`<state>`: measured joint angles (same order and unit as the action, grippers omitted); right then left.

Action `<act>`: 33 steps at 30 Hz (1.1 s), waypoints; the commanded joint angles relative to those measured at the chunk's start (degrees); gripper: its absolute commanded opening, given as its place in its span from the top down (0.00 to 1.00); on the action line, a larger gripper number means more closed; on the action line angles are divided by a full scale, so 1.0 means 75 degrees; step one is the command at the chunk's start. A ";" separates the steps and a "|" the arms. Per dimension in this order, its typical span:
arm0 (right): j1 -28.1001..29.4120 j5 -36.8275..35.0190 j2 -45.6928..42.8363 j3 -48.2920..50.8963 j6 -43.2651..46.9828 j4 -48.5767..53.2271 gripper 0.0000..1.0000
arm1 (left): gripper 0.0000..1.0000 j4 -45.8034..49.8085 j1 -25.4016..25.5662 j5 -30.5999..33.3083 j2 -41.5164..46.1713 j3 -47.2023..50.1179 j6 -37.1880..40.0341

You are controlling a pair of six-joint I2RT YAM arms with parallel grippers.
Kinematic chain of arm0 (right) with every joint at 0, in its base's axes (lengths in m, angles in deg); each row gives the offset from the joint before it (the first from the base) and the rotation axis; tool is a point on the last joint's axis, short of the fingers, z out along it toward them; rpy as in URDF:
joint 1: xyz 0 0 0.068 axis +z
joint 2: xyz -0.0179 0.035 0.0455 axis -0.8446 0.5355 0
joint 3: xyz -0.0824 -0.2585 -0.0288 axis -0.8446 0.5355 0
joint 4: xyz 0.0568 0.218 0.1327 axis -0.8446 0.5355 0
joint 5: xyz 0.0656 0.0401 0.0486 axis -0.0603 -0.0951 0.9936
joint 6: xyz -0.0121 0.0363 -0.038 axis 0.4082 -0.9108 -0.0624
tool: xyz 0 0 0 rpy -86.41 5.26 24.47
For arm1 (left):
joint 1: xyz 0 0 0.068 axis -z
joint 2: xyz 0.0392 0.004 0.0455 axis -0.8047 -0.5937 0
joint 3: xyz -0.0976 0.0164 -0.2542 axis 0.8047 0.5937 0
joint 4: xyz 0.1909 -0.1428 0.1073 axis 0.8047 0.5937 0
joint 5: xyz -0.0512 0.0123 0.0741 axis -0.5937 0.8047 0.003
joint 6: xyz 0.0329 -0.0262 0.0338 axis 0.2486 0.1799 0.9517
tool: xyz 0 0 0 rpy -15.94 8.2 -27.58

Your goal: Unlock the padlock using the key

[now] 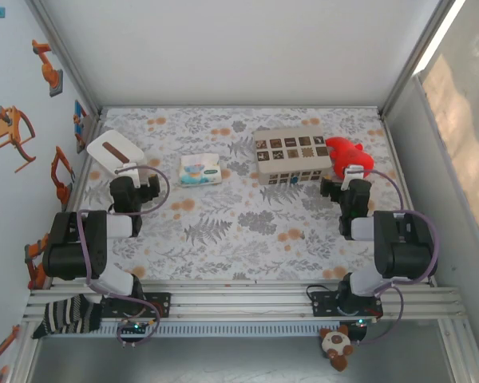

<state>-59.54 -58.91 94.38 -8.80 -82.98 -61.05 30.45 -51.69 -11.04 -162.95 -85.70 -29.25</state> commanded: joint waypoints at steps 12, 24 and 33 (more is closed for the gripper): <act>-0.0064 -0.0150 0.0025 -0.0229 -0.0084 0.0013 0.01 | 0.04 -0.0026 0.0006 -0.0008 0.0023 -0.0089 -0.0044; -0.0061 -0.0376 -0.0068 -0.0189 -0.0184 0.0008 0.01 | 0.04 -0.0120 0.0006 -0.0009 0.0052 -0.0041 -0.0044; -0.0056 -0.0969 -0.3183 -0.0423 -0.0396 0.3044 0.01 | 0.04 0.1991 0.1295 0.1280 0.2460 -0.0520 0.1090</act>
<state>-59.54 -63.04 77.09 -8.69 -84.51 -49.86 39.26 -45.09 -5.80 -149.07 -86.31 -26.01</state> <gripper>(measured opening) 0.993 0.960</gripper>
